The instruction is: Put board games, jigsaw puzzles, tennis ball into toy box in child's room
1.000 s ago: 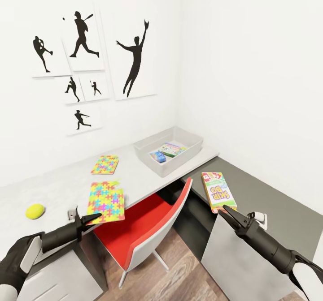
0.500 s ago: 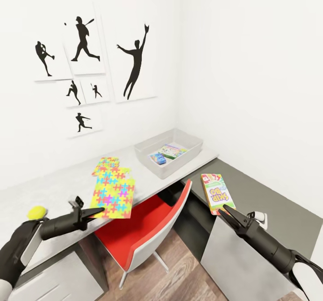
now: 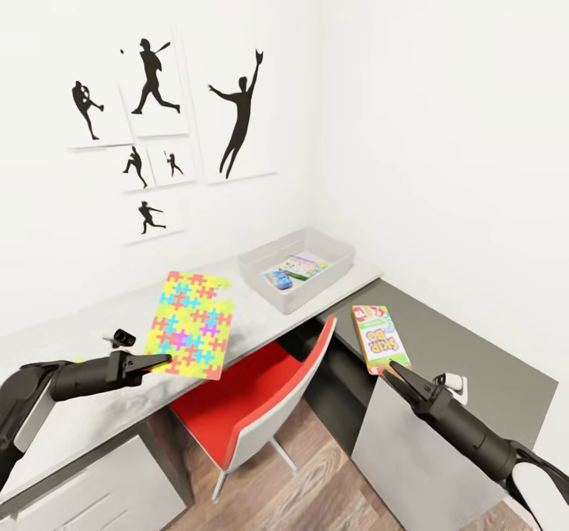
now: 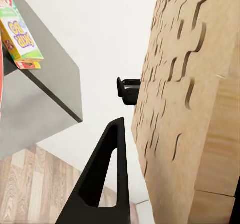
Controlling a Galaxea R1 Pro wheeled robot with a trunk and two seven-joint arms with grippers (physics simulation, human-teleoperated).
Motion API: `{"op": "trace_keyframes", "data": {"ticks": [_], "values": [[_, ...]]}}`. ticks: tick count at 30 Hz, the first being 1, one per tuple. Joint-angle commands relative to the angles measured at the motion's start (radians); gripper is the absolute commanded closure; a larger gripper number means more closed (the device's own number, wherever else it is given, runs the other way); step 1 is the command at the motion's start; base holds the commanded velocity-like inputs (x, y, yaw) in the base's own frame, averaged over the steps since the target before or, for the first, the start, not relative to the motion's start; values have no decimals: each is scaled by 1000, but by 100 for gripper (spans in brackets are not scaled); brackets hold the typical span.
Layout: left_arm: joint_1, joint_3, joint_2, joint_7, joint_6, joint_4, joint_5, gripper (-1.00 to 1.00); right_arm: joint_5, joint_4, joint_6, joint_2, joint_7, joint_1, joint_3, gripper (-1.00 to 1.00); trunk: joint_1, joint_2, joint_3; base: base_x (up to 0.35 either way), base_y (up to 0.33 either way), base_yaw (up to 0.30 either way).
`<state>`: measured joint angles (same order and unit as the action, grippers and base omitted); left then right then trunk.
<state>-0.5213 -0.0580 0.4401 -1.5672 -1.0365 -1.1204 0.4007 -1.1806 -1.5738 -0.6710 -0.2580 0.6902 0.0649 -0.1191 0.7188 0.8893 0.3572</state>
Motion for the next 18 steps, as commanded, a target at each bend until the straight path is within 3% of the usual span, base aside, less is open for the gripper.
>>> {"op": "trace_keyframes", "data": {"ticks": [1, 8, 14, 18], "values": [[-1, -1, 2, -4, -11, 0, 0, 100, -5, 0, -8, -1, 0, 1, -2, -100, -4, -6, -2, -254, 0, 0], [-7, -5, 20, -4, -11, 0, 4, 100, -5, 0, -22, -14, -27, 26, -5, -100, -31, -55, -24, -77, 0, 0], [-11, -6, 41, -4, -11, 1, 6, 100, -5, 0, -53, -17, -141, 36, -18, -100, -54, -97, -43, -5, 0, 0], [-11, -6, 44, -4, -11, 1, 6, 100, -5, 0, -124, -13, -180, 38, -17, -100, -70, -125, -55, 0, 0, 0]]}}
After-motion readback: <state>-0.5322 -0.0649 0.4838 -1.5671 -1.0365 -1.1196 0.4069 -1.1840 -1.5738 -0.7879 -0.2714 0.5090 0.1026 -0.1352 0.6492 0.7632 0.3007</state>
